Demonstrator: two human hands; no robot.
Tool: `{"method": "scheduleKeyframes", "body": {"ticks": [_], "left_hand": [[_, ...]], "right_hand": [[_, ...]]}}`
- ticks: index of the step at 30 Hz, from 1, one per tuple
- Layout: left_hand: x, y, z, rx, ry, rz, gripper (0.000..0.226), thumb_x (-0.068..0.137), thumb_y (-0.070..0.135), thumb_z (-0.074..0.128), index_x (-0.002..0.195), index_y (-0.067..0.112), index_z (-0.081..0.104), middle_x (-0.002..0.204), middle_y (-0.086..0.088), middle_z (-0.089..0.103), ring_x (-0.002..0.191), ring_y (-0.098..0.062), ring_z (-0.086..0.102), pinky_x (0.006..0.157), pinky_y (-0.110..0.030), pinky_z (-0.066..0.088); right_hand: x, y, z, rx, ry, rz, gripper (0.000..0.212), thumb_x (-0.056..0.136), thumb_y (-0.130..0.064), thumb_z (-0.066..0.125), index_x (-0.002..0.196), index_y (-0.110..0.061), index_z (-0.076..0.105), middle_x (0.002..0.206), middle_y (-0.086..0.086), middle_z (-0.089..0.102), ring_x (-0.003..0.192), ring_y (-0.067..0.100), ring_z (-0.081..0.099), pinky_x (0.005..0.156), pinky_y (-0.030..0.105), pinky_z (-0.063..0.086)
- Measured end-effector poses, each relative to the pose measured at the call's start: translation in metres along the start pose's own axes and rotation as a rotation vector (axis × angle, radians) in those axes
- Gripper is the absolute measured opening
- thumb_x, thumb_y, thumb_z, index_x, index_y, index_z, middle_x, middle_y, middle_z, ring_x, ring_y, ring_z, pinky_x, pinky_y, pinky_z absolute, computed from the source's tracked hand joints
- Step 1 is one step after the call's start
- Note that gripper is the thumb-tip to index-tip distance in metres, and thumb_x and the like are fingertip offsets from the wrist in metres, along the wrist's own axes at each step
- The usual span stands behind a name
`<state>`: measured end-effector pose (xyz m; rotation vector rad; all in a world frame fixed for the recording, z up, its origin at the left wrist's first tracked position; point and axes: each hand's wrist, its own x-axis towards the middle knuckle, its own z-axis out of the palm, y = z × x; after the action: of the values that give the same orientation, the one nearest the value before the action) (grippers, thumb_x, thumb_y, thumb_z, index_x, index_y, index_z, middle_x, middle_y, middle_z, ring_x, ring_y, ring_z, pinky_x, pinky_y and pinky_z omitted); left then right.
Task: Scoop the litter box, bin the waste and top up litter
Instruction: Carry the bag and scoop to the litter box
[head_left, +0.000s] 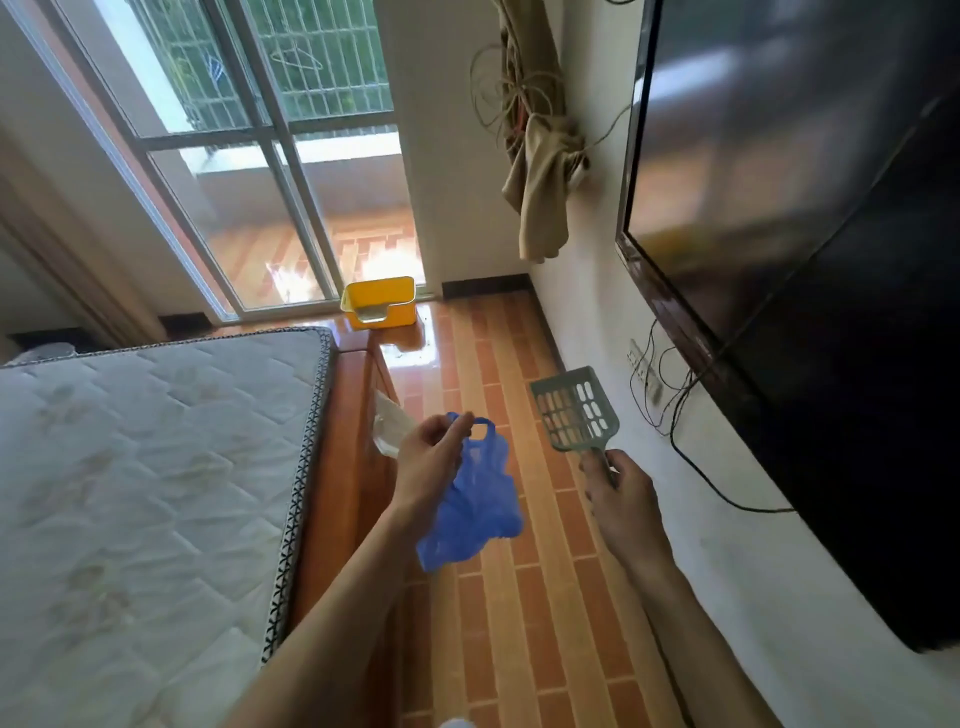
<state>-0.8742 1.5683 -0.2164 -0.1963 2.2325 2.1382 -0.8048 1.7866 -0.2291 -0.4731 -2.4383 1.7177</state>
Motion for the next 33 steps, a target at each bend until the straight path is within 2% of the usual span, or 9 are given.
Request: {"method": "scheduleKeyframes", "body": {"ticks": [3, 6, 12, 17, 24, 29, 33], "left_hand": [[0.041, 0.005, -0.003, -0.016, 0.046, 0.001, 0.044, 0.100, 0.036, 0.069, 0.087, -0.006, 0.062, 0.061, -0.001, 0.046, 0.052, -0.009, 0.043, 0.055, -0.026, 0.037], [0.083, 0.010, -0.005, -0.019, 0.085, 0.012, 0.036, 0.100, 0.036, 0.069, 0.081, 0.006, 0.066, 0.057, 0.006, 0.046, 0.051, -0.006, 0.042, 0.054, -0.024, 0.037], [0.188, 0.015, -0.014, 0.006, 0.125, 0.026, 0.032, 0.101, 0.038, 0.067, 0.085, 0.011, 0.071, 0.054, 0.015, 0.051, 0.050, -0.002, 0.045, 0.055, -0.024, 0.038], [0.283, 0.018, -0.027, -0.004, 0.107, -0.006, 0.031, 0.098, 0.042, 0.070, 0.075, 0.021, 0.071, 0.058, 0.009, 0.052, 0.054, -0.009, 0.045, 0.059, -0.032, 0.038], [0.397, 0.027, -0.030, -0.041, 0.106, -0.039, 0.030, 0.099, 0.034, 0.070, 0.080, 0.012, 0.069, 0.062, 0.003, 0.051, 0.054, -0.009, 0.044, 0.058, -0.029, 0.038], [0.469, 0.031, -0.022, -0.033, 0.121, -0.039, 0.031, 0.100, 0.036, 0.068, 0.079, 0.013, 0.069, 0.060, 0.005, 0.053, 0.056, -0.009, 0.045, 0.059, -0.028, 0.039], [0.527, 0.037, -0.015, -0.037, 0.144, -0.037, 0.033, 0.100, 0.032, 0.068, 0.073, 0.013, 0.063, 0.055, 0.008, 0.047, 0.054, -0.007, 0.041, 0.057, -0.026, 0.036]], "right_hand": [[0.042, -0.015, 0.014, -0.021, -0.016, -0.030, 0.037, 0.102, -0.050, 0.049, 0.076, -0.023, 0.054, 0.060, -0.003, 0.050, 0.051, 0.011, 0.044, 0.055, 0.034, 0.038], [0.084, -0.027, 0.031, -0.027, -0.037, -0.050, 0.037, 0.103, -0.046, 0.049, 0.076, -0.021, 0.053, 0.061, -0.004, 0.049, 0.053, 0.011, 0.043, 0.055, 0.032, 0.036], [0.181, -0.053, 0.075, -0.009, -0.050, -0.070, 0.035, 0.104, -0.040, 0.051, 0.076, -0.018, 0.053, 0.061, -0.003, 0.047, 0.052, 0.012, 0.040, 0.055, 0.032, 0.035], [0.267, -0.070, 0.115, 0.037, -0.052, -0.042, 0.035, 0.104, -0.038, 0.052, 0.079, -0.014, 0.055, 0.059, -0.005, 0.046, 0.054, 0.012, 0.040, 0.055, 0.032, 0.036], [0.368, -0.085, 0.164, 0.075, -0.036, 0.004, 0.033, 0.104, -0.033, 0.053, 0.074, -0.020, 0.050, 0.058, -0.007, 0.045, 0.057, 0.017, 0.042, 0.057, 0.033, 0.037], [0.434, -0.098, 0.188, 0.038, -0.065, -0.015, 0.023, 0.104, -0.038, 0.052, 0.094, -0.018, 0.060, 0.069, -0.010, 0.053, 0.058, 0.004, 0.051, 0.054, 0.013, 0.039], [0.492, -0.104, 0.210, 0.043, -0.071, -0.020, 0.022, 0.104, -0.033, 0.053, 0.109, -0.015, 0.063, 0.070, -0.011, 0.053, 0.051, -0.005, 0.050, 0.048, 0.008, 0.039]]}}
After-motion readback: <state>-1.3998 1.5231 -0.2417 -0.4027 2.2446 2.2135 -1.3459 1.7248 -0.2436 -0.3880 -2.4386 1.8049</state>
